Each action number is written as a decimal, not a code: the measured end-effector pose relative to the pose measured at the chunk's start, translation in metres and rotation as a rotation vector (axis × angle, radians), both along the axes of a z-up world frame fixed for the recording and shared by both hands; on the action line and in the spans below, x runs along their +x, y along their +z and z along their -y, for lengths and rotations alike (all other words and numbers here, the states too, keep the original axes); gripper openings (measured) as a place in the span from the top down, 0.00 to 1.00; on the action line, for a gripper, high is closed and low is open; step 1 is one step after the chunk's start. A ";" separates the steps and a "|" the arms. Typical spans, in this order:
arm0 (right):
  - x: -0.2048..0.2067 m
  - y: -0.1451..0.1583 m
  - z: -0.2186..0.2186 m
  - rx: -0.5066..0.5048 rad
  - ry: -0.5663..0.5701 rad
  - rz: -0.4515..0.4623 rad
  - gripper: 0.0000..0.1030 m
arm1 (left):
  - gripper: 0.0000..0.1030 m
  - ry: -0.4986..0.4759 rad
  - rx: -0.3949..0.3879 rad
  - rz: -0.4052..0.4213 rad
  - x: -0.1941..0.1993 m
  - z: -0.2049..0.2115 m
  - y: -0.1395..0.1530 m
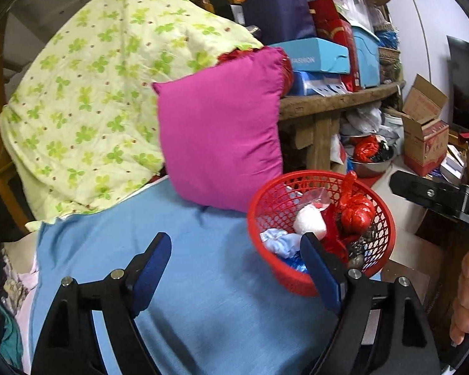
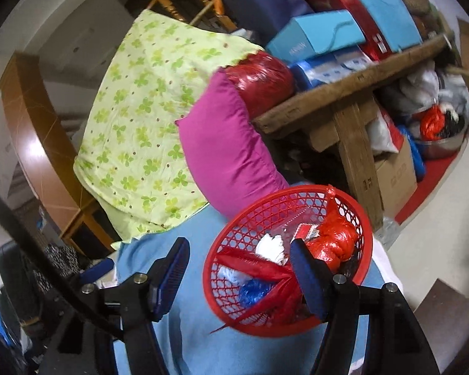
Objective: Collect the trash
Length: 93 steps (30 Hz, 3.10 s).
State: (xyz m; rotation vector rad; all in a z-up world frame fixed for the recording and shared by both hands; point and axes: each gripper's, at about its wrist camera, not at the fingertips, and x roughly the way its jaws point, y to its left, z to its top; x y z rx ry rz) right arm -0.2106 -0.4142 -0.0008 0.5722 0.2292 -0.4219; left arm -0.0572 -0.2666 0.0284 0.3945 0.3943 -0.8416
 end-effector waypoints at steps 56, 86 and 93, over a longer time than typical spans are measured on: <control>-0.092 0.059 -0.139 -0.320 -0.060 -0.170 0.29 | 0.13 0.188 -0.037 0.087 -0.099 -0.099 0.062; -0.102 0.048 -0.125 -0.277 -0.127 -0.215 0.29 | 0.13 0.181 -0.020 0.058 -0.109 -0.092 0.050; -0.101 0.045 -0.123 -0.264 -0.133 -0.221 0.29 | 0.13 0.181 -0.017 0.042 -0.108 -0.091 0.047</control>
